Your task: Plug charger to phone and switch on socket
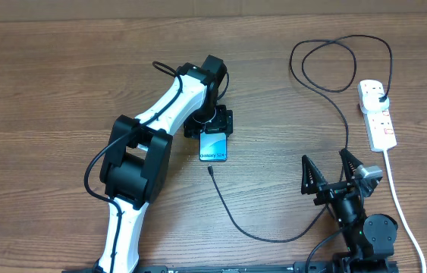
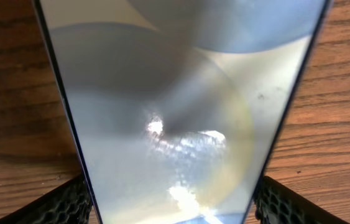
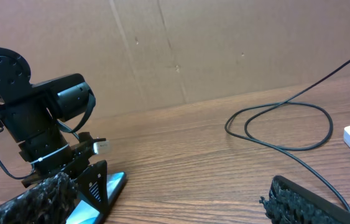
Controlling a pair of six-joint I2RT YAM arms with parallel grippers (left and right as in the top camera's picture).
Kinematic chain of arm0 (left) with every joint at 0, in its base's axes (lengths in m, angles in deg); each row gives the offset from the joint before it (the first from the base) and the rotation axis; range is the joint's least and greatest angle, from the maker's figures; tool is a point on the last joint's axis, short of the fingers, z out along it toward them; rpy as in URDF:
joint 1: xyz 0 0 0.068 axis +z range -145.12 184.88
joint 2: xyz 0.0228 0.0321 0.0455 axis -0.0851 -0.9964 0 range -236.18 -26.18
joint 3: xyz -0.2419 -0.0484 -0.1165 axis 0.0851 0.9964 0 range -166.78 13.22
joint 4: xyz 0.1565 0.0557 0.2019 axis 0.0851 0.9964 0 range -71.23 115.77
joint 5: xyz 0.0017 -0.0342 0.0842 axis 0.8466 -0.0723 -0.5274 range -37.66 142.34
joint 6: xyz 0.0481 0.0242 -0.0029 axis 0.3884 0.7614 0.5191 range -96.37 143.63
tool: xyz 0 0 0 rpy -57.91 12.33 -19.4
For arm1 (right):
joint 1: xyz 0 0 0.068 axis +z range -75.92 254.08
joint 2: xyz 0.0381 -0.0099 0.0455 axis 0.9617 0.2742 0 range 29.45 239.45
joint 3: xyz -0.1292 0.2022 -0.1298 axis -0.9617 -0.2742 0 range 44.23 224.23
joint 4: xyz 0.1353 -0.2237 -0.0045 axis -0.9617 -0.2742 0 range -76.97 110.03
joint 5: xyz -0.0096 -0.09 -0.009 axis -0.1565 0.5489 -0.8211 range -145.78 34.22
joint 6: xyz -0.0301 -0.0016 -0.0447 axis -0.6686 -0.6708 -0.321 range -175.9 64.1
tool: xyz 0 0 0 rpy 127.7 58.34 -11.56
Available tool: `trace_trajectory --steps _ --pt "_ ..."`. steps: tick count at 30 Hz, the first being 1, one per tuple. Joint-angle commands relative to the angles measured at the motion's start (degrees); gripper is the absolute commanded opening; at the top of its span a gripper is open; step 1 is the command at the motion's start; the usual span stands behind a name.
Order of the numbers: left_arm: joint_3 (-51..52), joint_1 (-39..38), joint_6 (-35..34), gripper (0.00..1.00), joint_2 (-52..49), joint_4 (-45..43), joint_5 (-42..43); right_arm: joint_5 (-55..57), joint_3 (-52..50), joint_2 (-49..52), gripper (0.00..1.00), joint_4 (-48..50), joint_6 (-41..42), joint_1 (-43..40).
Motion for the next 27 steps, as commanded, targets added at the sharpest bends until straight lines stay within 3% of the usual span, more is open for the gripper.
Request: trace_trajectory --steps 1,27 --pt "1.8 -0.1 1.6 0.85 -3.2 -1.7 2.6 -0.1 -0.6 -0.6 1.00 0.3 -0.4 0.2" --pt "1.8 -0.1 3.5 0.85 -3.2 -1.5 3.0 -0.1 -0.6 -0.6 1.00 0.3 -0.4 0.2"
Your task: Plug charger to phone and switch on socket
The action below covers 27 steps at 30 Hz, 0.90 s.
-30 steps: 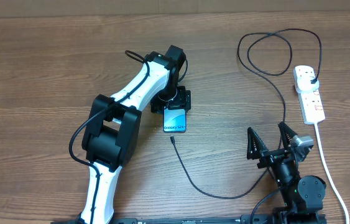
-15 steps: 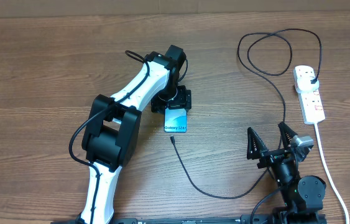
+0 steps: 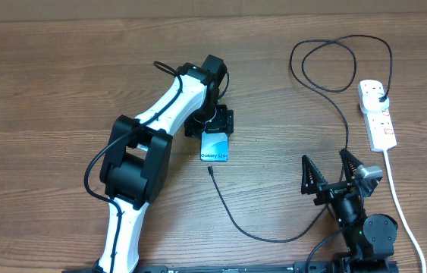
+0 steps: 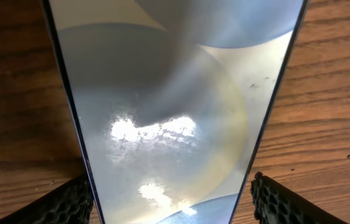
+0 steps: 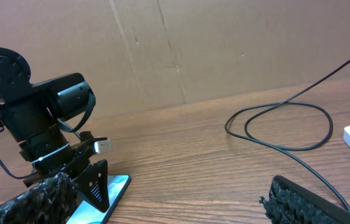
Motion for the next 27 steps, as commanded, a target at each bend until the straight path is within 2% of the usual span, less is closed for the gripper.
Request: trace_trajectory --steps 1,7,9,10,27 --pt "1.8 -0.1 2.0 0.84 -3.2 -1.1 2.3 -0.1 -0.6 -0.6 1.00 0.3 -0.4 0.2" --pt "1.8 0.0 2.0 0.87 -3.2 -1.4 2.7 -0.1 -0.6 -0.6 1.00 0.3 -0.4 0.2" --pt "1.8 0.0 1.5 0.92 -3.2 -1.8 2.3 -0.1 -0.6 -0.6 1.00 0.3 -0.4 0.2" --pt "1.8 -0.2 1.3 0.99 -3.2 -1.9 2.0 -0.1 -0.6 -0.6 1.00 0.3 -0.4 0.2" --pt "2.4 -5.4 -3.0 1.00 -3.2 0.4 -13.4 -0.1 -0.6 -0.6 1.00 0.3 -0.4 0.2"
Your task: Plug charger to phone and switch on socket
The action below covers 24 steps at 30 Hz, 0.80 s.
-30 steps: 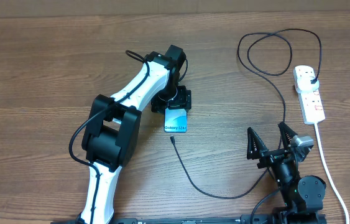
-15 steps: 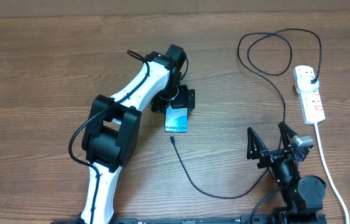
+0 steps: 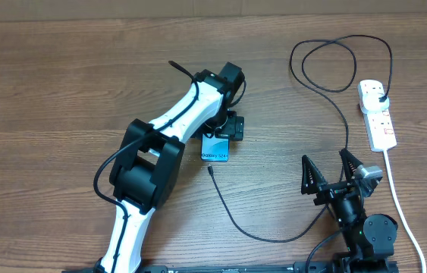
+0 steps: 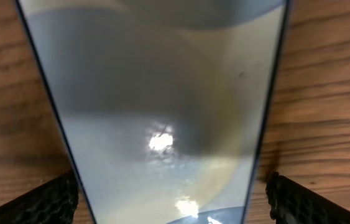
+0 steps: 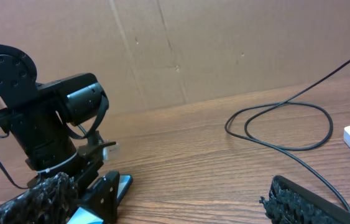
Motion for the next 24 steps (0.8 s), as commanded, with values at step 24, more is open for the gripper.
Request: trace_trajectory --steps 24 --pt "5.0 0.9 -3.8 0.79 -3.1 -1.2 -1.4 -0.1 -0.6 -0.6 1.00 0.3 -0.4 0.2"
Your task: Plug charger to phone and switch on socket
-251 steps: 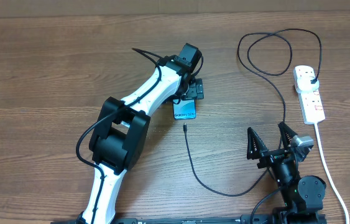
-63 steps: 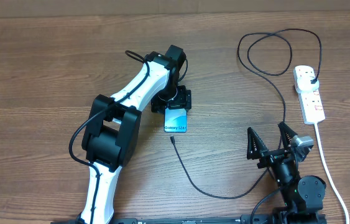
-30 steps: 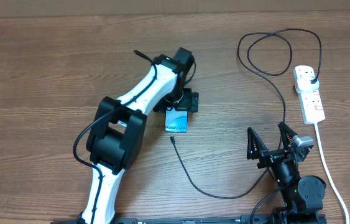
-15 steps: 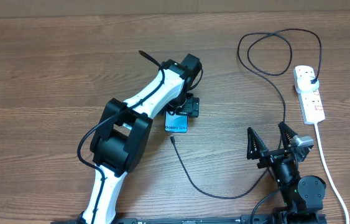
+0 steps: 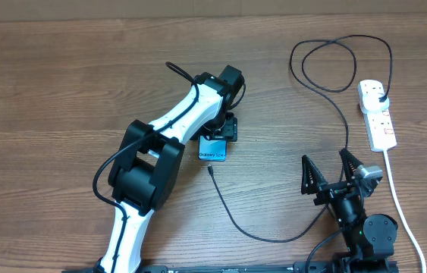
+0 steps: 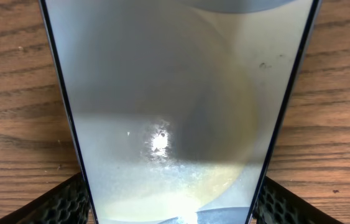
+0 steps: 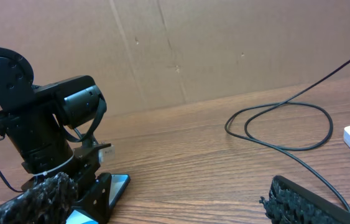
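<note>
A phone (image 5: 212,149) with a lit blue screen lies flat on the wooden table (image 5: 61,83). My left gripper (image 5: 218,133) stands over its far end, and its black fingers (image 6: 69,202) press both long edges of the phone (image 6: 168,93), so it is shut on it. The black charger cable (image 5: 236,216) ends in a small plug tip (image 5: 209,170) just in front of the phone, unplugged. The white socket strip (image 5: 378,115) lies at the right. My right gripper (image 5: 327,163) rests open near the front right, holding nothing.
The cable loops (image 5: 334,61) across the back right toward the strip, and a white lead (image 5: 399,205) runs from the strip to the front edge. A brown cardboard wall (image 7: 224,43) stands behind the table.
The left fingers stood a little off the phone's edges; now they sit tight against both edges. The phone has shifted slightly left. The right arm has not moved.
The left gripper was over the phone with its fingers at the phone's edges for the first two moments. Then the arm had swung round to the right and the fingers stood wider apart. Now they grip the phone's sides again. The cable and right arm stayed put.
</note>
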Controlling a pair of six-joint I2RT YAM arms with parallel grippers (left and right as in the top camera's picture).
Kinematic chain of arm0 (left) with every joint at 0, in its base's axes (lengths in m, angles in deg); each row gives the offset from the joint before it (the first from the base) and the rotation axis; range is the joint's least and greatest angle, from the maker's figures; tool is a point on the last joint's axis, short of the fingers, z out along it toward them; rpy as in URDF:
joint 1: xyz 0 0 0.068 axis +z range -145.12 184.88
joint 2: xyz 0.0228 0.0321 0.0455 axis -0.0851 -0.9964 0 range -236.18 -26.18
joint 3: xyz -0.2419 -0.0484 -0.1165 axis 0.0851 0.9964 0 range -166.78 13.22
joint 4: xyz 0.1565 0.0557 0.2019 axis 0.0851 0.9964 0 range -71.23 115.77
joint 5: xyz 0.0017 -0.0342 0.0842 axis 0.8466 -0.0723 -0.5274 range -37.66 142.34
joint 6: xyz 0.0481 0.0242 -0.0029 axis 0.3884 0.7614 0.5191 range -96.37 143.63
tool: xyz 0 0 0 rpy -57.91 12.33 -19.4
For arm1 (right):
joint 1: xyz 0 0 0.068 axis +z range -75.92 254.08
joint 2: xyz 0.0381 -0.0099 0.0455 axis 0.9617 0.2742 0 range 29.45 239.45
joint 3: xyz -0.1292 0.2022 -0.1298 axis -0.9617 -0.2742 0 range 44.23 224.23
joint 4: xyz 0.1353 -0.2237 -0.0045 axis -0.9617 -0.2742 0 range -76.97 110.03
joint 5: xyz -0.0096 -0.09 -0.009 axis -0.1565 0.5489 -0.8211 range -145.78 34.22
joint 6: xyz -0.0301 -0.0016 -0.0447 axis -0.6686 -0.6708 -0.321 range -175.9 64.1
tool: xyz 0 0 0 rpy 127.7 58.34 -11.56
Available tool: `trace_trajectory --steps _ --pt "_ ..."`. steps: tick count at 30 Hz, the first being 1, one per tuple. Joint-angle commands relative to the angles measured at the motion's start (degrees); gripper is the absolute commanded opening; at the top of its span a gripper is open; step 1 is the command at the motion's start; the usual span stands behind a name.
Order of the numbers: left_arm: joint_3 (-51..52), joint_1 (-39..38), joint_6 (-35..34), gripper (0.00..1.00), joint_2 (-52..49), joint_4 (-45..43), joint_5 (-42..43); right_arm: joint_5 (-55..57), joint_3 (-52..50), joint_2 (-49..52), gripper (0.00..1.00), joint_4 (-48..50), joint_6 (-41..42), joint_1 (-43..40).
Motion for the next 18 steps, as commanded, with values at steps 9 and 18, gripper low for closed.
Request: trace_trajectory --steps 9,18 --pt "3.0 1.7 0.8 0.72 -3.8 -0.7 2.1 -0.1 -0.6 -0.6 1.00 0.3 -0.4 0.2" --pt "2.6 5.4 6.0 0.67 -3.4 -1.2 10.7 -0.1 -0.6 -0.6 1.00 0.3 -0.4 0.2"
